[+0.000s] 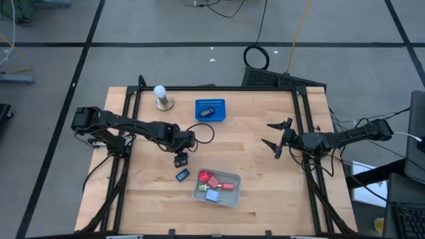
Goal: Pick & Place Office items
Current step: Put the violet charger adapter into the gray bin
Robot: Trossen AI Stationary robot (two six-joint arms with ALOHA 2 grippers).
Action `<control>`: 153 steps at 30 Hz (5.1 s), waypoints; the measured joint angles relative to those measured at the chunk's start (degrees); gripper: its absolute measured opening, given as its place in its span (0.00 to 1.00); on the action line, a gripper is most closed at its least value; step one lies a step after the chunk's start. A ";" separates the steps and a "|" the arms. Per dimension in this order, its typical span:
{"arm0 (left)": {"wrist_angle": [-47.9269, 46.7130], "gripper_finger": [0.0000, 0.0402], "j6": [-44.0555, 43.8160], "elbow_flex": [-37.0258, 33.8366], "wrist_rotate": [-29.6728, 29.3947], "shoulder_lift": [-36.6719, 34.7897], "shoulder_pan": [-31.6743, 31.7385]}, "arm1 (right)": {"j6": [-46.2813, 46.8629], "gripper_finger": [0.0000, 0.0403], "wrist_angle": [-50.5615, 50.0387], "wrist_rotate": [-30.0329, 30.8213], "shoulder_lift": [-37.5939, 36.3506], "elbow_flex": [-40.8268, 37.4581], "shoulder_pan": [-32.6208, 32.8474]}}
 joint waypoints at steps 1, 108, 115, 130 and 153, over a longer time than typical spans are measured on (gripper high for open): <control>0.56 0.67 -0.02 -0.32 0.00 0.00 0.00 | 0.00 0.84 0.00 0.00 0.02 -0.02 0.00; 8.20 0.33 4.24 -4.46 1.86 6.83 0.19 | 0.00 0.84 -0.04 0.00 0.02 -0.02 0.00; 7.44 0.33 2.64 -4.50 1.97 5.15 -0.22 | 0.00 0.84 -0.01 0.00 0.02 0.00 0.00; 7.32 0.33 -1.93 -4.50 1.68 -2.20 -0.54 | 0.00 0.84 -0.02 0.00 0.02 0.00 0.00; 7.58 0.33 0.46 6.86 -0.40 -6.49 -5.72 | 0.00 0.84 -0.02 0.00 0.02 0.00 0.00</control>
